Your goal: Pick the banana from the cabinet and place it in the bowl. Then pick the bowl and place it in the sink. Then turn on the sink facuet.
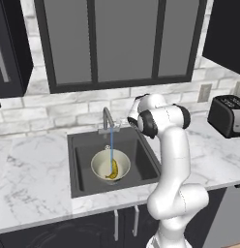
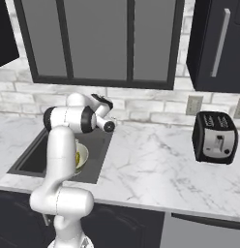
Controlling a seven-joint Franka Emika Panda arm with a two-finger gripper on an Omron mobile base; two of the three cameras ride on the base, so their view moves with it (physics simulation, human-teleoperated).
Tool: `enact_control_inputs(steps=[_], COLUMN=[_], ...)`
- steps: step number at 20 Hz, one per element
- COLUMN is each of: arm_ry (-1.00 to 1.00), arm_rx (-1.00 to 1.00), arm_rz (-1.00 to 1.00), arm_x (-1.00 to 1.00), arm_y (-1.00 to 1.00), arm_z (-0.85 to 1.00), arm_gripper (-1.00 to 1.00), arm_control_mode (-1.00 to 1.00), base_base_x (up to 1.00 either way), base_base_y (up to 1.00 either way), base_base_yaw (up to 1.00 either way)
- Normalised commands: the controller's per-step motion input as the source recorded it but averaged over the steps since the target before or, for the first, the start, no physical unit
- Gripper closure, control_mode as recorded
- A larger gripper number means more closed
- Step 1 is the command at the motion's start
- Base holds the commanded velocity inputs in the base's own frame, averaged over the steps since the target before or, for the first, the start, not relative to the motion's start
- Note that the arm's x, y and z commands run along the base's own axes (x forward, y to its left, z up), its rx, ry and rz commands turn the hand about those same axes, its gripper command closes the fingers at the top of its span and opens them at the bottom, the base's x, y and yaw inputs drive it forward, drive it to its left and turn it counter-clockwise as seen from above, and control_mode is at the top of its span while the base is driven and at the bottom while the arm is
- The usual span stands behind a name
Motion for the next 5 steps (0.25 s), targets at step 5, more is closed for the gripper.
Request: enact_control_inputs(steps=[5], arm_ry=[0.00], arm_rx=[0.04], arm_rz=[-0.01], arm_x=[-0.03], arm_y=[-0.16], arm_z=[-0.06], arm_gripper=[1.00], arm_control_mode=[-1.00], base_base_x=[0.00], base_base_y=[0.00], base_base_yaw=[0.00])
